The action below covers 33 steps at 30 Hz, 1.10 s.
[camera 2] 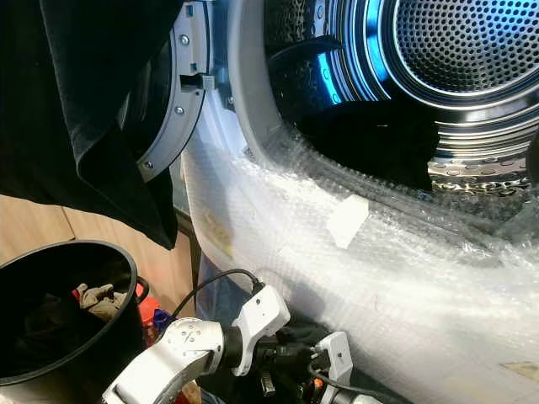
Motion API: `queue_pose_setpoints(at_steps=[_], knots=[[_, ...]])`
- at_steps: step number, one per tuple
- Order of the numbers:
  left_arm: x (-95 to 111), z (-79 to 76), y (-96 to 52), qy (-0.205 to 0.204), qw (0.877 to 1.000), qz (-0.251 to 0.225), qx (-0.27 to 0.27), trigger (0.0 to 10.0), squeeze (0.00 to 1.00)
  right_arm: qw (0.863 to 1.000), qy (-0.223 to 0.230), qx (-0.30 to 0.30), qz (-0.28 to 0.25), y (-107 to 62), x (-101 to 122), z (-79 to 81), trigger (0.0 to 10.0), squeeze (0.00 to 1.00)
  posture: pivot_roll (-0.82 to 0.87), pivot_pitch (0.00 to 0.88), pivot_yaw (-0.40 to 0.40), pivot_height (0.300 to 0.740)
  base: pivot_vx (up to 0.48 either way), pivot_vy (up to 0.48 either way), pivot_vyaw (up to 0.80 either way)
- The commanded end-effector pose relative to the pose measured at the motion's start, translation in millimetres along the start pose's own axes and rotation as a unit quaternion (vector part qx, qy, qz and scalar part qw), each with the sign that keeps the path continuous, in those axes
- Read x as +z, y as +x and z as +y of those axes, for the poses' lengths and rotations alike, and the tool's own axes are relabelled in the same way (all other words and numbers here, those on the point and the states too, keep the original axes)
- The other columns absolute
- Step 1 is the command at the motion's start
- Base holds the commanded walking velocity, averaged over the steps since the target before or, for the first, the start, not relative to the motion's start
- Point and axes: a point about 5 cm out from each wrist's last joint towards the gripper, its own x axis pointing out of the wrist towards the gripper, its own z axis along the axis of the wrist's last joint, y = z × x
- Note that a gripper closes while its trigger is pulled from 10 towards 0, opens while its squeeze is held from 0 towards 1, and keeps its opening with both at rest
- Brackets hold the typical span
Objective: Clothes washing
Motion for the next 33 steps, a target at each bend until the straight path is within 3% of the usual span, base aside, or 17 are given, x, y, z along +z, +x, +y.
queue_pose_setpoints(at_steps=[1,14,15,16,18,20,31,33], knots=[[13.9,-16.5,9.0,0.005,0.999,-0.034,-0.040,0.0,0.00,1.000,-0.011,0.003,-0.003,3.7,4.3,-0.7,0.0,0.00,0.08,0.000,-0.101,0.740,0.000,0.000,0.00],[11.2,-20.3,7.4,-0.002,0.999,-0.033,-0.037,0.0,0.00,0.999,-0.014,0.028,-0.007,8.1,5.2,3.9,0.0,0.00,0.08,0.000,-0.095,0.740,0.000,0.000,0.00],[11.0,-20.1,7.4,-0.001,0.999,-0.032,-0.036,2.0,0.00,0.999,-0.014,0.029,-0.006,9.5,4.9,3.7,0.0,0.00,0.08,0.000,-0.095,0.740,0.000,0.000,0.00],[11.0,-19.5,6.9,0.000,0.999,-0.030,-0.036,7.9,1.00,0.999,-0.016,0.033,-0.007,11.3,5.7,4.2,0.0,0.00,0.10,0.000,-0.094,0.740,0.000,0.000,0.00],[10.1,-18.6,5.3,-0.003,0.999,-0.027,-0.035,9.7,1.00,0.999,-0.017,0.039,-0.012,13.8,8.3,5.0,0.0,0.00,0.10,0.000,-0.092,0.740,0.000,0.000,0.00],[6.6,-18.8,2.7,-0.012,0.999,-0.022,-0.033,10.0,1.00,0.999,-0.017,0.041,-0.017,14.1,9.2,4.7,0.0,0.00,0.10,0.000,-0.083,0.740,0.000,0.000,0.00],[1.9,-18.9,-13.1,-0.015,1.000,-0.008,-0.024,10.0,1.00,0.998,-0.031,0.053,-0.005,11.7,4.9,2.7,0.0,0.00,0.11,0.000,-0.079,0.740,0.000,0.000,0.00],[-1.4,-18.1,-21.8,-0.017,1.000,0.002,-0.013,10.0,1.00,0.998,-0.030,0.050,-0.011,13.5,7.0,1.3,0.0,0.00,0.11,0.000,-0.073,0.740,0.000,0.000,0.00]])
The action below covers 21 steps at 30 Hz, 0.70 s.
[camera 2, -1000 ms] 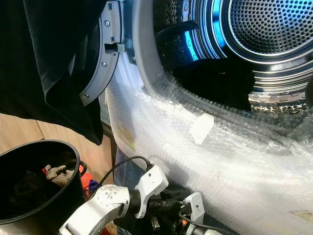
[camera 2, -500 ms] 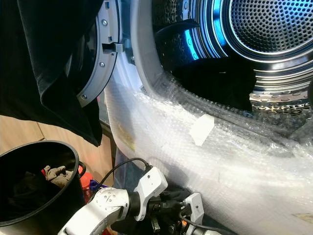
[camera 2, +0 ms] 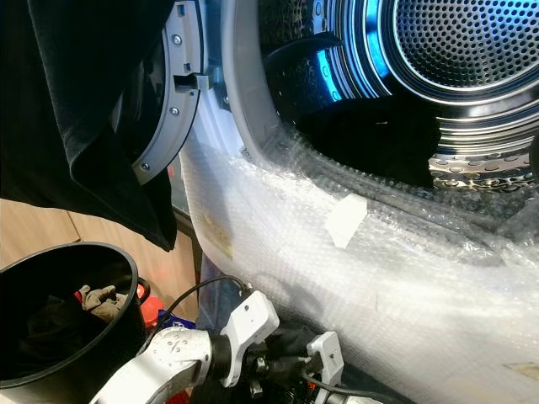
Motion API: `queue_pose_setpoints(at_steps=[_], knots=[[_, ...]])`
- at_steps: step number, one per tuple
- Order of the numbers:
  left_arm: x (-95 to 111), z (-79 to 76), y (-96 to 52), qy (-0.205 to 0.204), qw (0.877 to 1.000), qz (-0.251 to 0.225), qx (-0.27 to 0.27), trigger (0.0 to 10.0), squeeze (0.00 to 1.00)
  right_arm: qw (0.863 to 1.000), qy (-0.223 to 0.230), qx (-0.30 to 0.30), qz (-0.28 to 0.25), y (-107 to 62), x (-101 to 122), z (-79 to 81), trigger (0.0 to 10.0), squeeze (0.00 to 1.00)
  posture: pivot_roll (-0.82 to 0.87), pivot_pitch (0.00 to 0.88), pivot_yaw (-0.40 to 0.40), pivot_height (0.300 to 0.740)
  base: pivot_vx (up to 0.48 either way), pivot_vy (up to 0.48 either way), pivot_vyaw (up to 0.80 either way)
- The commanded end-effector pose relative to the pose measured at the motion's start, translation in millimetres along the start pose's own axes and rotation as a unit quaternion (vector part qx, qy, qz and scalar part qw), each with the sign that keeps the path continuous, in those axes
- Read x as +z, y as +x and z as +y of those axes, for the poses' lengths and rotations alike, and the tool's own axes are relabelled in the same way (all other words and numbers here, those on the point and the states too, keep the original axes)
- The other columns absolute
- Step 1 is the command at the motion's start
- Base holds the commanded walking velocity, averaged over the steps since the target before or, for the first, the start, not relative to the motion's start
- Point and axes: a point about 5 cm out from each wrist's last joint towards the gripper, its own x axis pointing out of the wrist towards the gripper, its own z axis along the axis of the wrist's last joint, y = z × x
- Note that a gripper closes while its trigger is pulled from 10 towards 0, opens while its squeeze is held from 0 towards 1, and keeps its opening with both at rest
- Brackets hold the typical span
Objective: Clothes washing
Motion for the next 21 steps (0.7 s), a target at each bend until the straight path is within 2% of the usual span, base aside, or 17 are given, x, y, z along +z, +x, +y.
queue_pose_setpoints(at_steps=[1,5,12,14,16,19,21], knots=[[3.2,-6.0,-6.6,0.003,1.000,-0.002,-0.007,10.0,1.00,1.000,-0.009,0.002,-0.016,4.6,9.2,-1.5,0.0,0.00,0.12,0.000,-0.072,0.740,0.000,0.000,0.00],[8.0,-6.8,-26.6,-0.027,0.999,-0.031,0.016,10.0,1.00,1.000,-0.003,0.019,-0.010,8.2,2.9,3.8,0.0,0.00,0.12,0.000,-0.065,0.740,0.000,0.000,0.00],[0.0,-9.1,-49.6,-0.053,0.997,-0.028,0.048,10.0,1.00,1.000,0.007,0.015,-0.004,7.5,-4.3,2.2,0.0,0.00,0.13,0.000,-0.071,0.740,0.000,0.000,0.00],[7.2,1.8,-64.9,-0.054,0.991,-0.051,0.114,10.0,1.00,1.000,0.009,0.012,-0.003,6.1,-4.9,0.0,0.0,0.00,0.13,0.000,-0.071,0.740,0.000,0.000,0.00],[12.7,10.1,-73.8,-0.049,0.984,-0.067,0.160,10.0,1.00,1.000,0.009,0.013,-0.001,5.2,-5.2,-0.6,0.0,0.00,0.14,0.000,-0.074,0.740,0.000,0.000,0.00],[12.6,14.2,-77.8,-0.037,0.980,-0.067,0.182,10.0,1.00,1.000,0.012,0.015,0.001,4.1,-6.0,-1.4,0.0,0.00,0.15,0.000,-0.083,0.740,0.000,0.000,0.00],[6.1,21.5,-79.4,-0.032,0.972,-0.062,0.226,10.0,1.00,1.000,0.020,0.019,0.003,4.5,-8.0,-1.8,0.0,0.00,0.15,0.000,-0.084,0.740,0.000,0.000,0.00]])
